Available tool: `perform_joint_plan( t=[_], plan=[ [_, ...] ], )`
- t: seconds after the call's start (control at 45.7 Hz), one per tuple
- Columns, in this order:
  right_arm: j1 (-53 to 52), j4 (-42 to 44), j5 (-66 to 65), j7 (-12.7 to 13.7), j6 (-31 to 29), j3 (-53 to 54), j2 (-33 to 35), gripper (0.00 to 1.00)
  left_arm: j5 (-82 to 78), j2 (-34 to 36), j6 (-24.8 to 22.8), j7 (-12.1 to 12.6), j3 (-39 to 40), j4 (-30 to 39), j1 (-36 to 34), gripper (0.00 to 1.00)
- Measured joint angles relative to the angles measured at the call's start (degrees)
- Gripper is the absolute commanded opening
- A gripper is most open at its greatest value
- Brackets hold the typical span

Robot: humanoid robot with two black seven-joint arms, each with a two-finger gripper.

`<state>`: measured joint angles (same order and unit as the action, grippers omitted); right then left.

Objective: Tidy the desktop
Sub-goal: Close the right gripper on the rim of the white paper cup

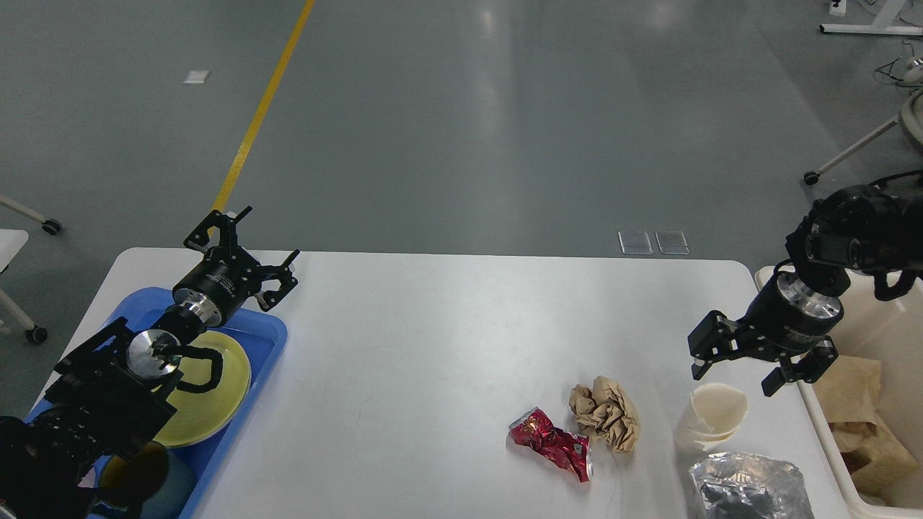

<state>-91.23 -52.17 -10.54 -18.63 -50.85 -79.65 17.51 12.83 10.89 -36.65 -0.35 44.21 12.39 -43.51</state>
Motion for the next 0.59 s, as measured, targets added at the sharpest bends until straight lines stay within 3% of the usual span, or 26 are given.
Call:
perform_joint_plan(
  t=[0.591],
  plan=[
    [7.3,0.7,0.5,0.0,4.9,1.4,3.3,0.97,0.0,0.0,0.0,0.0,0.0,0.0,0.0,0.96]
  ],
)
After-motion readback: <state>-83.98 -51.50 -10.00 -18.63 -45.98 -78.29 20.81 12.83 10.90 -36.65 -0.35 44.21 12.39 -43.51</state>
